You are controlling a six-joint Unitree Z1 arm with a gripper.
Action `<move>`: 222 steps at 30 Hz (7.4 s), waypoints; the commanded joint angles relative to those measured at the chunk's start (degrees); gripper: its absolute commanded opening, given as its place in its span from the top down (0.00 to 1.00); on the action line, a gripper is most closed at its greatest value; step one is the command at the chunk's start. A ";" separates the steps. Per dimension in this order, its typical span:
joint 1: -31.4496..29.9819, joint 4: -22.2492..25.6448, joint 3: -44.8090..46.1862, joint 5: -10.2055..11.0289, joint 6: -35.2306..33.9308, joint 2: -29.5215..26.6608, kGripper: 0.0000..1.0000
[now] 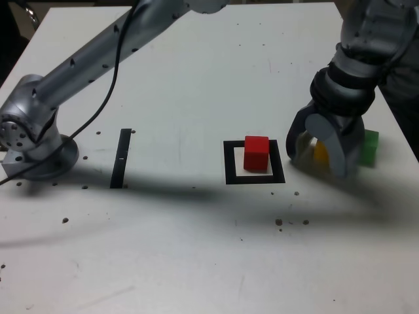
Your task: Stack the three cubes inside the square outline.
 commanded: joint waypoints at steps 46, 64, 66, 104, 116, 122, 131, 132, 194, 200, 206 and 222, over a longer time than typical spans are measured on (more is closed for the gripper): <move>-1.72 1.35 15.39 0.24 -21.29 -19.77 0.72; -1.74 -2.57 26.74 -5.70 -29.00 -23.46 0.72; -1.73 -2.95 27.16 -5.95 -28.97 -23.22 0.72; -0.17 -10.71 34.34 -8.88 -26.25 -20.73 0.00; -0.14 -10.72 34.75 -7.32 -26.26 -22.33 0.00; -0.14 -10.06 34.94 -3.54 -26.87 -24.60 0.00; -0.31 -4.15 27.57 2.51 -26.17 -24.52 0.00; -0.31 -3.44 26.45 2.91 -25.92 -24.25 0.00; 1.23 4.56 -18.64 -0.15 -8.71 5.85 0.49; 0.72 4.51 -19.20 0.61 -8.14 5.80 0.72; 0.63 4.58 -19.23 0.39 -7.95 5.87 0.74; 0.44 4.58 -19.18 0.17 -7.77 5.68 0.74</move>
